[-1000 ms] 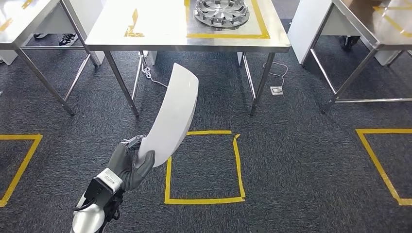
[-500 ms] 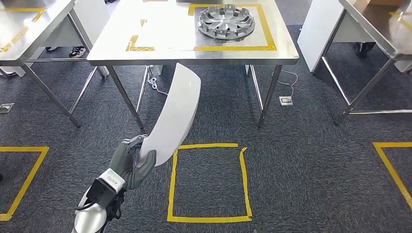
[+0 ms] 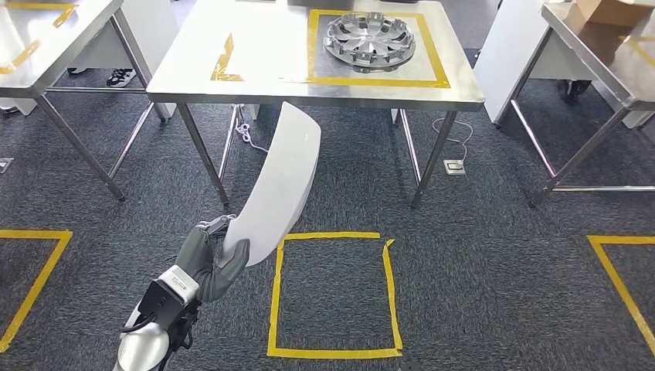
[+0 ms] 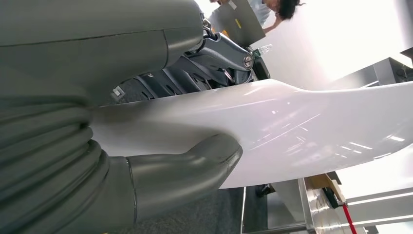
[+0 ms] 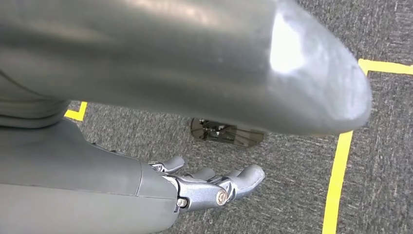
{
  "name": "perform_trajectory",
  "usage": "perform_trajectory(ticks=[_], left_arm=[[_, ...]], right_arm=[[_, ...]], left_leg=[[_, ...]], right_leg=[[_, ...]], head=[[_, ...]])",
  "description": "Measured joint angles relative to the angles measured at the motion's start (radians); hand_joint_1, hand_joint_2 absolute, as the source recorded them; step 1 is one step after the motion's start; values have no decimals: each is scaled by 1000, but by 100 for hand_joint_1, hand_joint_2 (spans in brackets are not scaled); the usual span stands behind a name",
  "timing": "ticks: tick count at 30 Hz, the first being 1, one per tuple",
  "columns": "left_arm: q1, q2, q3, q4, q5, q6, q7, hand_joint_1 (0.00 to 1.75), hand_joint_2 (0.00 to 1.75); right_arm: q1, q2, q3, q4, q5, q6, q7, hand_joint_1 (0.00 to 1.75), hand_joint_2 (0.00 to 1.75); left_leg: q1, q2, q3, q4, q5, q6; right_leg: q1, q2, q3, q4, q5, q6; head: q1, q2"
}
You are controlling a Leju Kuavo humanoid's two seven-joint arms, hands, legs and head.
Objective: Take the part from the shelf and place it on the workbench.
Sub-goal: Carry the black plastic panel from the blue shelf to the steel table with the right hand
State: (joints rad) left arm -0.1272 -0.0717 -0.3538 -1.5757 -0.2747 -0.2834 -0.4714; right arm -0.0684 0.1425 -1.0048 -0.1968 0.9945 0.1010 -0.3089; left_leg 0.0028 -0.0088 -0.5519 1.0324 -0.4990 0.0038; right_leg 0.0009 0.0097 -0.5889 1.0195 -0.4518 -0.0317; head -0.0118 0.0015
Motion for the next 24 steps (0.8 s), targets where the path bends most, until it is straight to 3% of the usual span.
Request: perform_trajectory(ticks=[2, 6, 9, 11, 14, 15, 16, 17, 18, 20, 21, 24], left_arm=[[-1, 0, 0, 0, 2, -2, 3, 175, 175], [-2, 0, 0, 0, 3, -7, 11, 175, 175], [-2, -1, 0, -3, 3, -8, 13, 175, 175], [-3, -4, 0, -6, 3, -9, 13, 175, 175], [0, -7, 0, -7, 4, -11, 14, 175, 175], [1, -7, 0, -7, 4, -12, 14, 175, 175], [2, -7, 0, -6, 4, -12, 15, 175, 175], [2, -7, 0, -6, 4, -12, 16, 175, 175], [2, -7, 0, -6, 4, -12, 16, 175, 175], [2, -8, 0, -6, 4, -12, 16, 175, 175], [1, -9, 0, -7, 4, -12, 16, 175, 175], [0, -10, 0, -9, 4, -12, 16, 175, 175]], right_arm=[[0, 0, 0, 0, 0, 0, 0, 0, 0], [0, 2, -3, 0, -10, 1, -1, 0, 0], [-1, 4, -10, 0, -21, 2, -1, 0, 0], [-1, 4, -16, 0, -26, 3, 0, 0, 0], [-1, 4, -23, 0, -29, 4, 0, 0, 0], [0, 4, -25, 0, -29, 4, 1, 0, 0], [0, 4, -25, 0, -29, 4, 1, 0, 0], [0, 4, -26, 0, -30, 4, 1, 0, 0], [0, 4, -26, 0, -31, 3, 0, 0, 0], [-1, 4, -27, 0, -32, 3, 0, 0, 0], [-2, 5, -27, 0, -32, 3, -1, 0, 0], [-1, 6, -28, 0, -32, 3, -1, 0, 0]], left_leg=[[-2, 0, -1, 1, -1, 5], [-10, 1, -4, 5, -2, 17], [-11, 1, -1, -3, 1, 29], [-6, 3, 5, -15, 8, 37], [-4, 6, 6, -19, 9, 39], [-4, 6, 6, -18, 7, 38], [-3, 6, 7, -17, 5, 35], [-2, 6, 9, -15, 2, 31], [0, 5, 12, -13, -2, 26], [1, 4, 17, -7, -13, 14], [0, 4, 18, -5, -17, 7], [1, 3, 22, -10, -25, -13]], right_leg=[[-1, 0, 2, -6, 3, 10], [-11, 0, 4, -12, 8, 54], [-16, -1, 3, -12, 5, 70], [-16, -3, -20, 35, -24, 76], [-17, -4, -118, 225, -111, 79], [-18, -4, -144, 272, -123, 79], [-18, -4, -153, 283, -114, 79], [-19, -5, -143, 258, -89, 78], [-21, -5, -111, 192, -50, 78], [-19, -6, -42, 59, -3, 72], [-17, -6, -22, 22, 2, 65], [-12, -3, -13, 8, -8, 39]], head=[[0, 0], [0, 0], [0, 0], [2, 0], [6, 0], [6, 0], [6, 0], [6, 0], [6, 0], [6, 0], [7, 0], [7, 0]])
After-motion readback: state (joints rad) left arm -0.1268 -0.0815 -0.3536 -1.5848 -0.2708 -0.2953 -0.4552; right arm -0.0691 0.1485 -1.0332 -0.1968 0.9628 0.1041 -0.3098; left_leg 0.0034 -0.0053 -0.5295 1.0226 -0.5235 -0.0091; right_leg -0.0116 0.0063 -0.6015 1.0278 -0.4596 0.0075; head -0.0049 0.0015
